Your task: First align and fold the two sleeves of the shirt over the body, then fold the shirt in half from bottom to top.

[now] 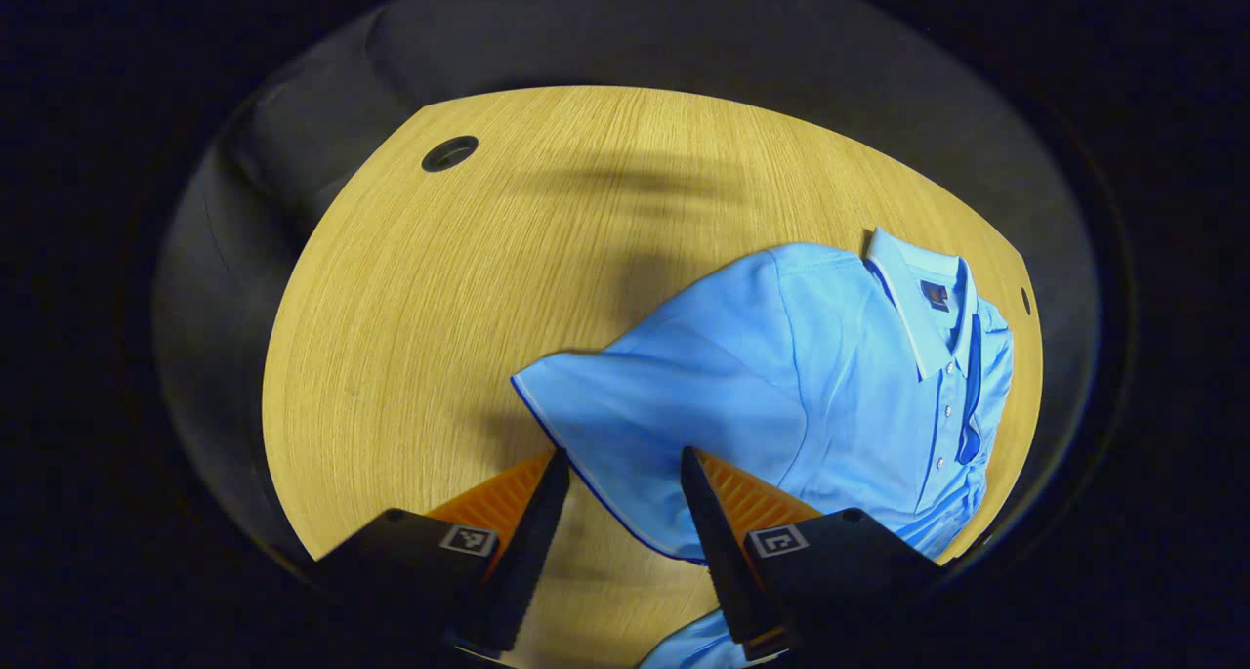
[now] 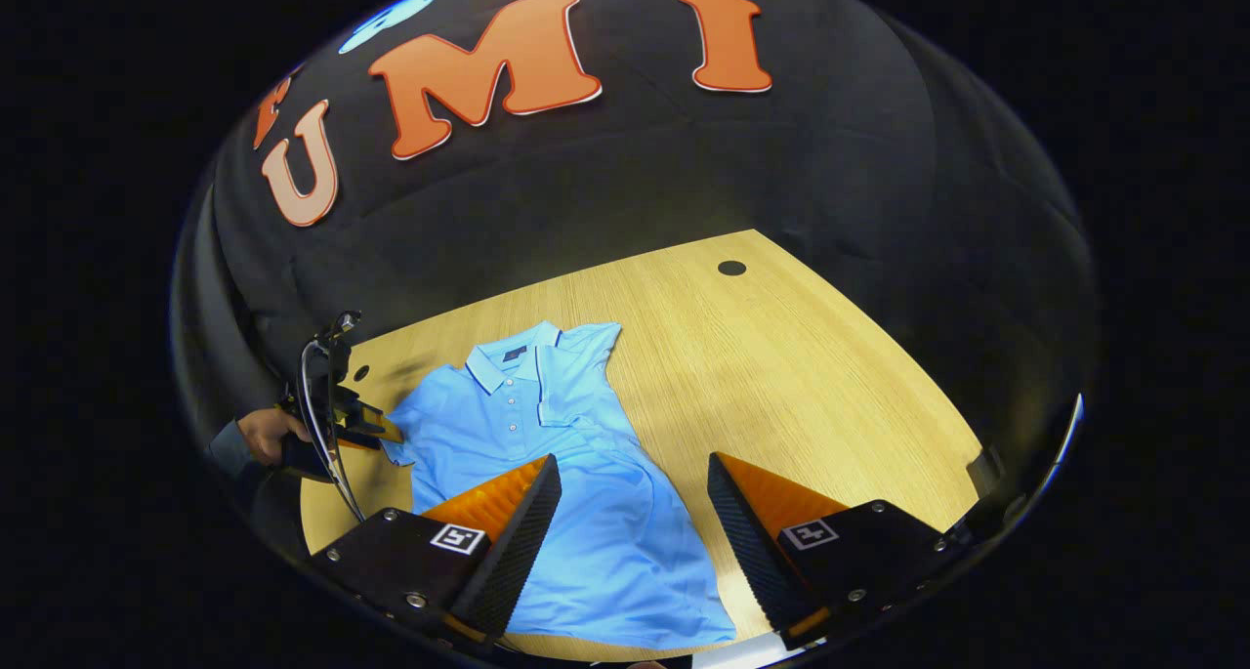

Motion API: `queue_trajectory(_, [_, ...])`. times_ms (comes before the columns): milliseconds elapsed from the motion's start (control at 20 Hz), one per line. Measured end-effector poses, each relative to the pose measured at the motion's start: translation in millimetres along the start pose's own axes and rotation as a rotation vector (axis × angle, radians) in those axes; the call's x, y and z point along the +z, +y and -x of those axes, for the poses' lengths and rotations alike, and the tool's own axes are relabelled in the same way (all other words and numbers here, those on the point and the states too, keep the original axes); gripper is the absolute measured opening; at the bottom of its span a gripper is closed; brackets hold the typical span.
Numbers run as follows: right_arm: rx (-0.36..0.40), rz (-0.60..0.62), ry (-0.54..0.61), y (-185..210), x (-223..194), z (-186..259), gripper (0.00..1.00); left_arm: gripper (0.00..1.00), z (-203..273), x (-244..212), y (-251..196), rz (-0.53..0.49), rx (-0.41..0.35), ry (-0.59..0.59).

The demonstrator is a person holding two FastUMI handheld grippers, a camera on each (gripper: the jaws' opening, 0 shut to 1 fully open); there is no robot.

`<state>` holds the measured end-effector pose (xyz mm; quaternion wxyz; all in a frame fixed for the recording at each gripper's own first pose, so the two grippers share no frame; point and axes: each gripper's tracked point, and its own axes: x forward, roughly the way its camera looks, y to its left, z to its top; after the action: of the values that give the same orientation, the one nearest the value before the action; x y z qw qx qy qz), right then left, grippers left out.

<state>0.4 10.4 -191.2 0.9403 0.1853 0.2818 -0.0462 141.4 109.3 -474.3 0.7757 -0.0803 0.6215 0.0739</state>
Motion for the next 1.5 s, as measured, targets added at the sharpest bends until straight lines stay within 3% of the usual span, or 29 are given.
queue_trajectory(50, [-0.003, -0.006, 0.004, -3.8, -2.1, 1.0, 0.95, 0.72, -0.1, 1.2, -5.3, 0.000, -0.005, -0.002])
queue_trajectory(250, [-0.013, -0.029, -0.008, -15.1, -2.2, 4.6, 0.95, 0.22, 1.1, 2.4, -18.8, -0.005, -0.026, -0.003])
queue_trajectory(350, [-0.020, -0.045, -0.009, -22.8, -4.1, 7.3, 0.95, 0.11, 2.1, 3.4, -23.8, -0.002, -0.054, -0.011])
queue_trajectory(550, [-0.035, -0.088, -0.003, -38.5, -12.5, 12.6, 0.95, 0.09, 19.1, 11.7, -50.6, -0.022, -0.166, -0.069])
queue_trajectory(950, [-0.047, -0.155, 0.019, -48.6, -38.1, 28.0, 0.95, 0.08, 65.2, 45.9, -115.0, -0.210, -0.253, -0.246])
queue_trajectory(1250, [-0.072, -0.186, 0.035, -63.1, -58.2, 47.6, 0.95, 0.09, 68.9, 38.9, -169.4, -0.261, -0.290, -0.249])
queue_trajectory(1500, [-0.139, -0.230, 0.078, -71.9, -97.3, 68.9, 0.95, 0.09, 57.0, 28.4, -211.3, -0.304, -0.323, -0.238])
